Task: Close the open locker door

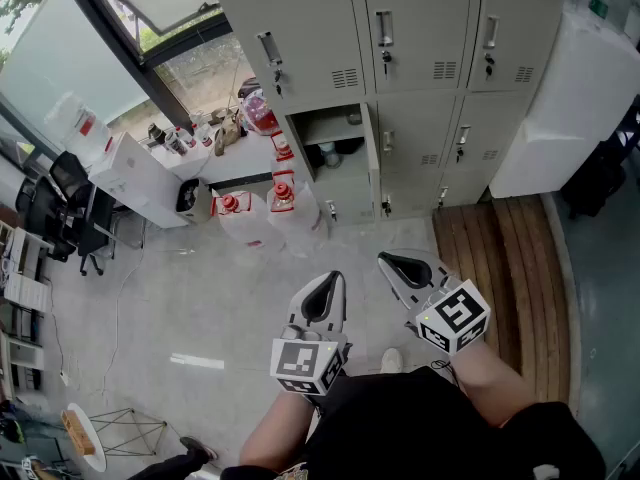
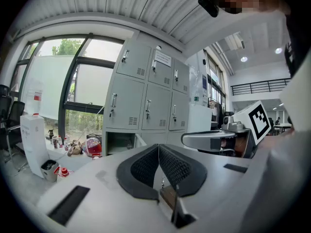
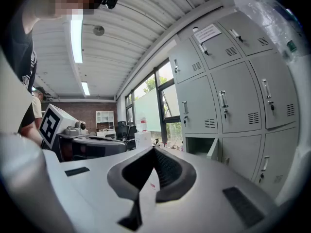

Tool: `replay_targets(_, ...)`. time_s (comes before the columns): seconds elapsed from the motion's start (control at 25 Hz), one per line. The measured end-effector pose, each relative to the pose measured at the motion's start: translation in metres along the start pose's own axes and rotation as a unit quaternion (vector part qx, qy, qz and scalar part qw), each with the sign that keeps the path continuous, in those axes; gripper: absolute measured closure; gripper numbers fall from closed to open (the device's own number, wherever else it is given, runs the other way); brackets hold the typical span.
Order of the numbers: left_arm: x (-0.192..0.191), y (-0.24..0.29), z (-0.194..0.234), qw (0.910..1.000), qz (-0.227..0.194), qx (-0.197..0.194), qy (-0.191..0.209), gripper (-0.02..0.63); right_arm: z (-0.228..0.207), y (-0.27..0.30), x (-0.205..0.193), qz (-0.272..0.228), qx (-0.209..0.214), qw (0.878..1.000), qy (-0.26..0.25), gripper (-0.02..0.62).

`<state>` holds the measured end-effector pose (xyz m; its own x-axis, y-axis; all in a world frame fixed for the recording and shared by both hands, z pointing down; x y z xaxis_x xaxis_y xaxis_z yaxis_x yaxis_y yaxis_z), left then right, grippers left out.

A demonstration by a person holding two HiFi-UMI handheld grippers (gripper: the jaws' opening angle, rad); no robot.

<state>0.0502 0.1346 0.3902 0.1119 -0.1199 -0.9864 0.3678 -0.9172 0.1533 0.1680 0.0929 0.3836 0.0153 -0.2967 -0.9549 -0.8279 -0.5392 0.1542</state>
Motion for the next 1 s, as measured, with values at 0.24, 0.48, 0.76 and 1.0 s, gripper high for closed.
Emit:
replay_targets(0.24, 0.003, 0.003, 0.002, 1.0, -0.001, 0.0, 0.003, 0.588, -0.001, 0.003, 0.003, -0.001, 0.003, 1.0, 0.0, 0.543)
replay_targets(0.48, 0.006, 0.006, 0.002, 1.0, -0.001, 0.001, 0.006, 0.588, -0.007, 0.004, 0.005, -0.003, 0.002, 1.0, 0.0, 0.543)
replay_targets(0.76, 0.011, 0.01, 0.001, 0.9999, -0.002, 0.008, 0.008, 0.588, -0.014, 0.003, 0.009, -0.009, 0.008, 1.0, 0.001, 0.541)
replay_targets(1.0, 0.015, 0.015, -0.006, 0.9999, -0.002, 0.012, 0.011, 0.588, -0.026, -0.001, 0.011, -0.014, 0.013, 1.0, 0.011, 0.541)
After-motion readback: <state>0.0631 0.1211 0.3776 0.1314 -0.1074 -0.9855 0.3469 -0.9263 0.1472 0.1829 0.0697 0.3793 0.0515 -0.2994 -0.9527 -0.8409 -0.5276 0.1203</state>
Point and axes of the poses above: the fingertips, and each gripper's own axes: y forward along the fingers, z to its left, x out of its top, the point moved 4 cm from there along -y, backward along the fingers, and after that the axes turned 10 degrees about y, right-handed, at the moved point
